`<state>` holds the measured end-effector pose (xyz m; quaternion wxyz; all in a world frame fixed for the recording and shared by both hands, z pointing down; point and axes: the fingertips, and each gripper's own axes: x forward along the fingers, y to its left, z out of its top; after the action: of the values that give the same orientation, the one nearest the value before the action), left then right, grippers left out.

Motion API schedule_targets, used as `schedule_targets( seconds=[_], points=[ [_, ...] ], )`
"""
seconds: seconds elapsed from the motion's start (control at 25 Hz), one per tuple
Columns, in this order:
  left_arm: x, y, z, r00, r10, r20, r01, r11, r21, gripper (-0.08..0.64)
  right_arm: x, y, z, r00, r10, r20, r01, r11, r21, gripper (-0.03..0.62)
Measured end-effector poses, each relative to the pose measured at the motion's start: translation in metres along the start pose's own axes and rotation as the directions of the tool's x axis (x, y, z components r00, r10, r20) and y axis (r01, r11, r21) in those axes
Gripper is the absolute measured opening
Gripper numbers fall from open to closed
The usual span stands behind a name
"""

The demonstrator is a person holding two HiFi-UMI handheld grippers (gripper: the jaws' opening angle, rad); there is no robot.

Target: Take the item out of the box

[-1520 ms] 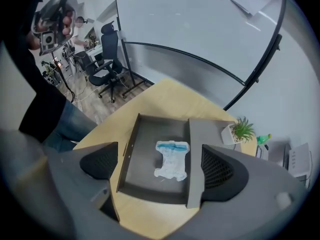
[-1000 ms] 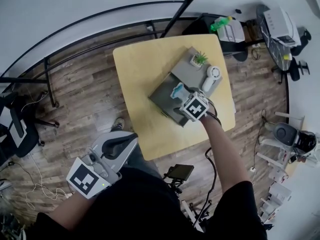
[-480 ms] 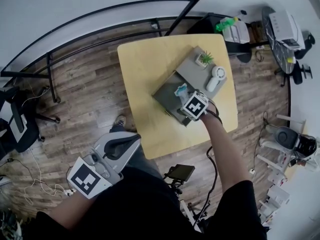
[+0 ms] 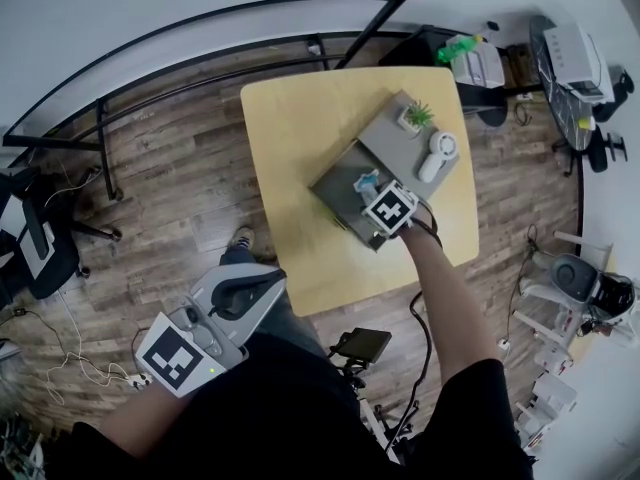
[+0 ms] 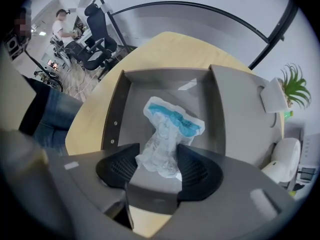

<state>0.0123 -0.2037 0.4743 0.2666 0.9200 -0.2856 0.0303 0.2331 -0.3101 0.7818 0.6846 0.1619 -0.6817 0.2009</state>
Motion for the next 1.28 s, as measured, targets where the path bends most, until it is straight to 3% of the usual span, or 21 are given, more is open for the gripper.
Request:
schedule_targets(
  seconds=[0.36, 0.48, 0.64, 0.84, 1.08, 1.28],
  points=[
    [-0.001, 0.003, -0.002, 1.0, 0.014, 0.001, -0.014, 1.0, -0.01, -0.002, 0.004, -0.002, 0.001, 0.998, -0.065, -0.006, 0.065, 0.998, -0.001, 0.147],
    [0.001, 0.001, 0.0, 1.0, 0.01, 0.01, -0.01, 1.0, -0.007, -0.002, 0.002, -0.005, -0.001, 0.997, -0.078, 0.025, 0.077, 0.996, 0.04, 0.116],
    [0.0, 0.001, 0.002, 1.0, 0.015, 0.011, -0.015, 1.0, -0.006, 0.0, 0.001, -0.002, -0.005, 0.996, -0.062, 0.067, 0.056, 0.994, 0.094, 0.107],
    [0.002, 0.0, 0.007, 1.0, 0.007, 0.021, -0.007, 1.0, 0.006, -0.002, -0.029, -0.01, 0.001, 0.981, -0.132, 0.145, 0.115, 0.986, 0.118, 0.104],
    [0.014, -0.01, 0.03, 0.998, -0.029, 0.054, 0.026, 0.998, 0.055, -0.002, -0.106, -0.004, 0.018, 0.937, -0.188, 0.294, 0.16, 0.98, 0.115, 0.104],
    [0.023, -0.025, 0.055, 0.995, -0.069, 0.075, 0.06, 0.991, 0.121, -0.001, -0.192, -0.003, 0.025, 0.866, -0.293, 0.405, 0.27, 0.956, 0.114, 0.104]
  ],
)
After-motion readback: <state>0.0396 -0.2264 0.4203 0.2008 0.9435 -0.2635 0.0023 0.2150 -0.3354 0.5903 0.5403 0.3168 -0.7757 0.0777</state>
